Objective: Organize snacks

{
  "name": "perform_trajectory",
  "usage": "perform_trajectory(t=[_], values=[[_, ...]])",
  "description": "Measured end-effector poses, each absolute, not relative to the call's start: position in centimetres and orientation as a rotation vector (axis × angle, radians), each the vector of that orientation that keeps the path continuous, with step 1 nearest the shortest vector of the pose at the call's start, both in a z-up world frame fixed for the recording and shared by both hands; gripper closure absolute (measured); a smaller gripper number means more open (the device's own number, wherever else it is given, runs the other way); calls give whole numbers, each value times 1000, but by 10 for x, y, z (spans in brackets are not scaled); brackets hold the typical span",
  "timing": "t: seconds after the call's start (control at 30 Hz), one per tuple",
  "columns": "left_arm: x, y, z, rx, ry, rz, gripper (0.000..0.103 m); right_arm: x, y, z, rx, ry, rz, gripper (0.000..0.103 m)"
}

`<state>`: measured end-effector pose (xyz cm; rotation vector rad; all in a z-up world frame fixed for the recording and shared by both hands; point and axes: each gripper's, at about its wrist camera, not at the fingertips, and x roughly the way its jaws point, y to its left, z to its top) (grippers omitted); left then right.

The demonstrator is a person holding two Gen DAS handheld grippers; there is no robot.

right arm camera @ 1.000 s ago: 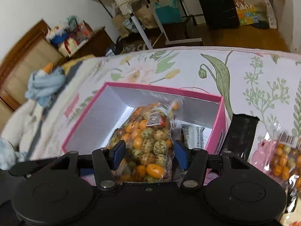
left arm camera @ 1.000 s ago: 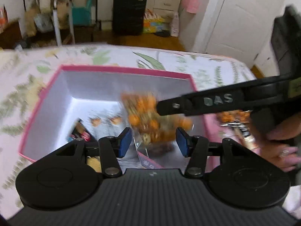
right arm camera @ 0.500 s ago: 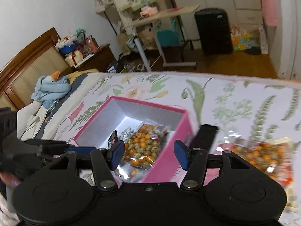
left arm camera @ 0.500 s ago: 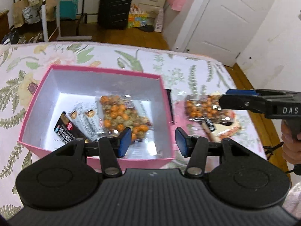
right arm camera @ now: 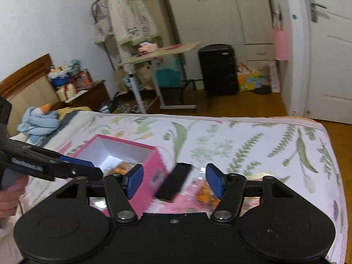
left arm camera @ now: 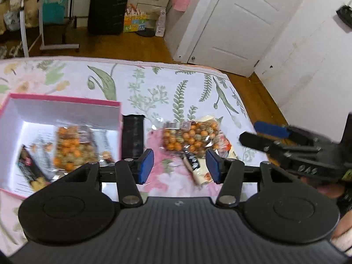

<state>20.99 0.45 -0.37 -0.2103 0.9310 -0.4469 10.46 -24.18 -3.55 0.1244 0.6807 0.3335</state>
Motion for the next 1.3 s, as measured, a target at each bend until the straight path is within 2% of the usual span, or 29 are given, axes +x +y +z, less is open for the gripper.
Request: perform_trajectory(t=[0.33,0.53,0.67,0.83,1.0,1.1,1.3], values=[[238,-39,-94,-347,1026,-355,52,137,-295,-140,259,843,130,33],[254,-50,-136,-426,1088,-325,52,147,-305,-172,336,881,106,33],[255,-52,-156,-443,1131,-328,52,148,-301,-176,330,859,122,34],[253,-49,-163,-489,1153,-338,52,148,-301,-177,340,883,154,41],[251,-47,-163,-502,1141,-338,52,143,-299,-176,367,893,190,57],[251,-45,-163,-514,1144,-331,52,137,-296,-175,386,909,202,61],[251,-43,-163,-506,1148,-326,52,121,-279,-177,412,986,210,62]])
